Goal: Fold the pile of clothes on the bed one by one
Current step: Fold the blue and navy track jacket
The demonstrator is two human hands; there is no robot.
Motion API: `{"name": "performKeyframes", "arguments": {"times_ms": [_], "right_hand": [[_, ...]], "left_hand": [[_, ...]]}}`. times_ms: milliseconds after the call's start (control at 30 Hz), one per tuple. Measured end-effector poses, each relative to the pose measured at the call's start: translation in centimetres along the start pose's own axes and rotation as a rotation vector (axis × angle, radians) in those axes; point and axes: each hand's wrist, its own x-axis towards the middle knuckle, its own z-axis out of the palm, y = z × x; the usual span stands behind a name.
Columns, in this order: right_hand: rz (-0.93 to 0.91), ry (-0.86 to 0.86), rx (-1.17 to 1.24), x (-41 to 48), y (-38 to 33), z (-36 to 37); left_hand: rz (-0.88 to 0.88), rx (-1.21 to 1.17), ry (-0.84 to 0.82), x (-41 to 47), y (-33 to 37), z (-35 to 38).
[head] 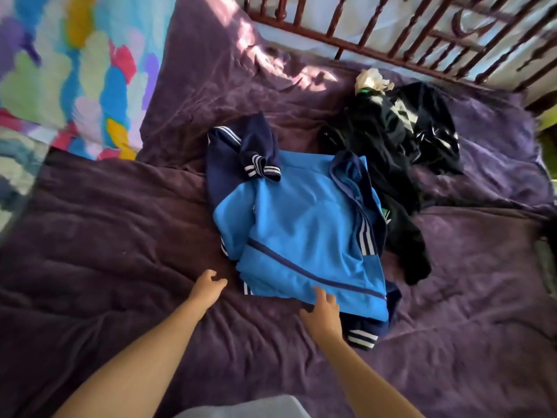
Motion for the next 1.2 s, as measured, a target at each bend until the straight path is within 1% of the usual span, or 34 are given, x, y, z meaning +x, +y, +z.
{"name": "performKeyframes", "arguments": {"times_ms": [67,167,300,400,467,567,667,700,767,833,867,900,933,1000,1100,1133,1167,1200], "right_hand": [[-0.058,0.056,-0.189,0.9,0.8,-0.4],[-0.125,0.073,-0.454,2.6,2.7,-1.2],[-0.157,0.051,-0.629,5.0,5.1,-1.9],[-0.155,0.06,-0.72,6.4,6.6,-2.5],[-0.126,0.084,-0.755,7.3,7.8,-3.4],[-0.054,0.105,-0.725,8.3,9.4,-5.7],[-0.093,0.139,-0.674,8.7,10.2,-8.9],[-0.133,0.187,-0.66,8.6,10.3,-10.4],[-0.285,0.348,-0.573,8.0,10.4,-14.3],[-0.441,0.609,-0.494,7.1,11.2,-19.0],[-0.47,0.734,-0.485,6.7,12.0,-21.5],[-0.474,0.812,-0.47,6.3,12.8,-23.9],[-0.458,0.884,-0.448,6.1,13.8,-26.2],[-0.308,0.973,-0.393,5.8,16.4,-29.8],[0.005,0.917,-0.317,5.1,19.8,-31.3],[0.088,0.841,-0.334,4.9,20.2,-30.4],[0.143,0.692,-0.419,4.9,20.7,-28.9],[0.159,0.534,-0.521,4.5,20.9,-26.9]], "left_hand": [[-0.024,-0.024,-0.017,0.4,-0.1,1.1],[-0.046,-0.077,-0.03,0.7,0.3,2.9],[-0.065,-0.186,-0.001,0.4,1.5,5.3],[-0.091,-0.263,0.027,-0.1,2.0,6.8],[-0.073,-0.273,0.055,-0.3,1.9,7.8],[-0.108,-0.332,0.07,-0.5,2.0,8.7],[-0.134,-0.433,0.071,-1.0,2.6,9.1],[-0.128,-0.461,0.086,-1.2,2.7,9.0],[-0.084,-0.492,0.117,-1.7,3.2,8.3],[0.017,-0.49,0.151,-2.6,3.8,6.7],[0.082,-0.478,0.18,-3.4,4.2,5.6],[0.15,-0.461,0.214,-4.3,4.6,4.3],[0.21,-0.454,0.247,-5.3,4.9,3.0],[0.307,-0.484,0.289,-7.9,5.1,0.5],[0.413,-0.493,0.22,-11.7,4.9,-1.4],[0.424,-0.502,0.185,-12.8,4.8,-1.3],[0.428,-0.515,0.159,-13.5,4.9,-1.0],[0.427,-0.518,0.147,-14.0,5.0,-0.5]]}}
